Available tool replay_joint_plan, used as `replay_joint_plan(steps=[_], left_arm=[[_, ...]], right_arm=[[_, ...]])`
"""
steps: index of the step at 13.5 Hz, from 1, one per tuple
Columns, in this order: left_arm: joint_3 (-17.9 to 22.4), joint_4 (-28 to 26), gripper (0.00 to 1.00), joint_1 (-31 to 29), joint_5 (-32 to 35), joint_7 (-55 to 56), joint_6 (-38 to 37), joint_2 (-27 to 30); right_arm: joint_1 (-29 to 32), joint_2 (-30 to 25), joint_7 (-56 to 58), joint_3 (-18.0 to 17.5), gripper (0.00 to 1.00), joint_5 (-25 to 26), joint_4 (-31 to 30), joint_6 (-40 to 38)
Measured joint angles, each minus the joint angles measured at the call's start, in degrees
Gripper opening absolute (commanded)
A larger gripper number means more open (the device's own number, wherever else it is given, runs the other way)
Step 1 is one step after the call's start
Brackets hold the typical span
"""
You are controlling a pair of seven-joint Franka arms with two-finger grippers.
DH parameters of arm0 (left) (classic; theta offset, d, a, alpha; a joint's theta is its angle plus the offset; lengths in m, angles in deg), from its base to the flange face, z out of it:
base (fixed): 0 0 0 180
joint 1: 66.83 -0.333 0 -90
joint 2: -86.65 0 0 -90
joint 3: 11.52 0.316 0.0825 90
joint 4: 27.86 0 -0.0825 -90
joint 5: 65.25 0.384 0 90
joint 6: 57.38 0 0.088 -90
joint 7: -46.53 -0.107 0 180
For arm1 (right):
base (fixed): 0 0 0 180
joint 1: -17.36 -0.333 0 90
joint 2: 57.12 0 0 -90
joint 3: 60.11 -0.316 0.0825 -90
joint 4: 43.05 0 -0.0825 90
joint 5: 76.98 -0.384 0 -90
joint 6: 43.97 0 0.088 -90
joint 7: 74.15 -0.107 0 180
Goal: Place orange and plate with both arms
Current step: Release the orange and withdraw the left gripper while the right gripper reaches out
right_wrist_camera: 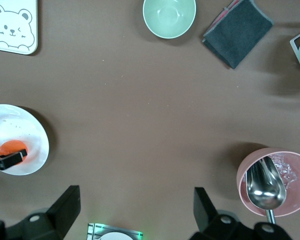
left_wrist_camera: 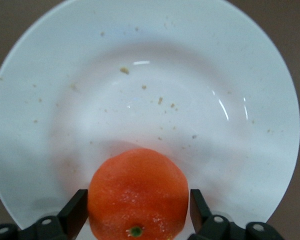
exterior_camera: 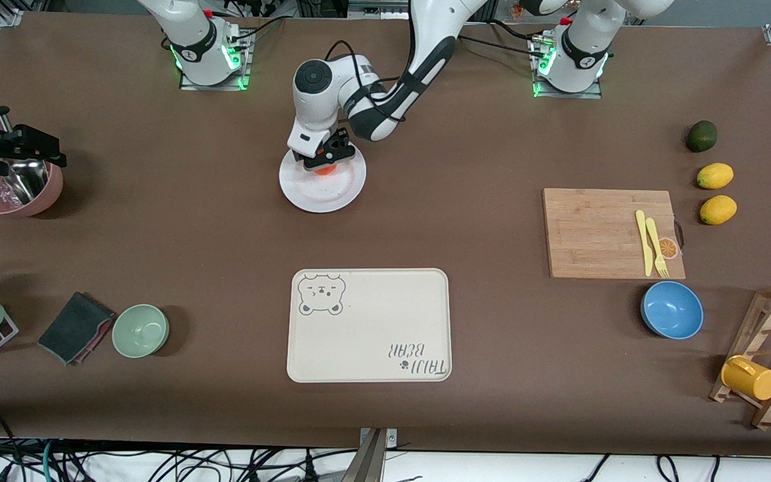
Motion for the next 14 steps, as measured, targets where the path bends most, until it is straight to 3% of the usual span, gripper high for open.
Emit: replay_joint_plan(steps=[4, 7, 14], left_arm=[[0.85, 2.83, 1.00, -9.73, 0.04, -4.64, -18.23, 8.18], [0.90, 2.78, 1.00, -22.47, 0.04, -19.54, -29.05, 14.96], [0.94, 2.44, 1.00, -48.34, 0.07, -55.93, -32.48, 16.71]], right_arm=[[0.26, 0.05, 0.00, 0.17, 1.00, 0.00, 0.00, 0.67], [0.46, 0.25, 0.00, 0.58, 1.00, 0.00, 0.00, 0.80], [0.32, 5.09, -0.25, 0.56, 1.00, -0.02, -0.11, 2.71]])
